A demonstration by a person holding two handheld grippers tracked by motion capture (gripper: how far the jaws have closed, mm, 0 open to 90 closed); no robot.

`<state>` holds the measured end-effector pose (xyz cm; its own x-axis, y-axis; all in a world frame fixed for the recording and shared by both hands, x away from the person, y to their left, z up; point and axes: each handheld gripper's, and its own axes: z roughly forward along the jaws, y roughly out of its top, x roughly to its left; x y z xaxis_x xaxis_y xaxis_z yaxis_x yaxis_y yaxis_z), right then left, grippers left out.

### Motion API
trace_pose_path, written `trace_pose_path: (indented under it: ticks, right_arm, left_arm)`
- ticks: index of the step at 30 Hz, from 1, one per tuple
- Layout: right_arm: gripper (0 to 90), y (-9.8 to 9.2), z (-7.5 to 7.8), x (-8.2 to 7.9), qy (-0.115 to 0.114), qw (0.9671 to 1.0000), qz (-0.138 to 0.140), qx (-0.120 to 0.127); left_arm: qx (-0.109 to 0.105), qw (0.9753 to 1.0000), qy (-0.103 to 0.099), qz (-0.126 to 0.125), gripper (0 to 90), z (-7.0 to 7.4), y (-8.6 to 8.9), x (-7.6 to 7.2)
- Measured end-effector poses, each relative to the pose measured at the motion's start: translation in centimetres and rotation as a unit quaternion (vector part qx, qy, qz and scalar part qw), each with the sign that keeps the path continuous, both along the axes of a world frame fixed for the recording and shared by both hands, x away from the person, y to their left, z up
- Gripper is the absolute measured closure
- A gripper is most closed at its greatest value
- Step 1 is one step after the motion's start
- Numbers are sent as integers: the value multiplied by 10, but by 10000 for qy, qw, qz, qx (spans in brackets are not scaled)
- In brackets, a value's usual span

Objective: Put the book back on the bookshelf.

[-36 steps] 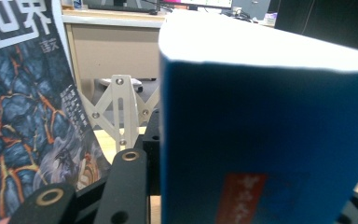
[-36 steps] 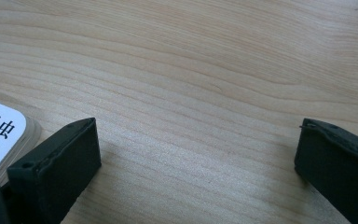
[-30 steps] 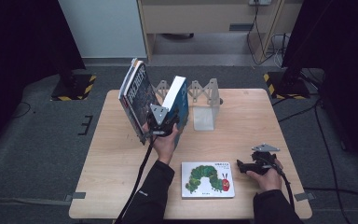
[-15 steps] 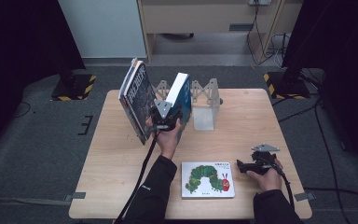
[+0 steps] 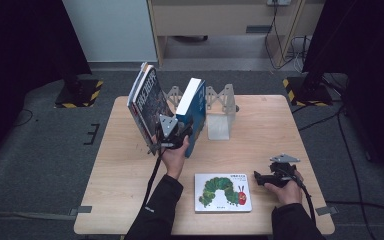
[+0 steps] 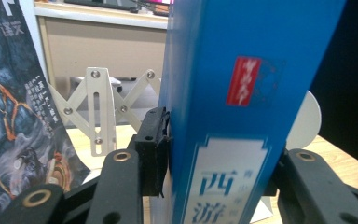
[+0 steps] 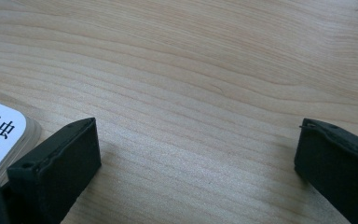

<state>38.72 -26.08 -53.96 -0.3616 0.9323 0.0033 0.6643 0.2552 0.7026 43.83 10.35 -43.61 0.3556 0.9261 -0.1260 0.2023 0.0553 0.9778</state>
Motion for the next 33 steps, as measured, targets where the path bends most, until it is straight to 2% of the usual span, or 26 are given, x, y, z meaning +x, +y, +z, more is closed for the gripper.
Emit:
trace_pose_path:
  ticks: [6,16,21,27,33]
  right_arm:
    - [5,0,0,0,-5,10000,-2,-1]
    - [5,0,0,0,-4,10000,-2,3]
    - [5,0,0,0,-2,10000,-2,3]
    - [5,0,0,0,-1,10000,-3,3]
    - [5,0,0,0,-2,10000,-2,4]
  left_arm:
    - [118,9999,-16,70,576,-1,-2,0]
    - [15,9999,0,100,576,0,-13,5]
    - [68,10000,36,64,581,1,-21,11]
    - [86,9999,61,111,581,2,-22,19]
    - [160,9999,7,-35,560,-1,-19,14]
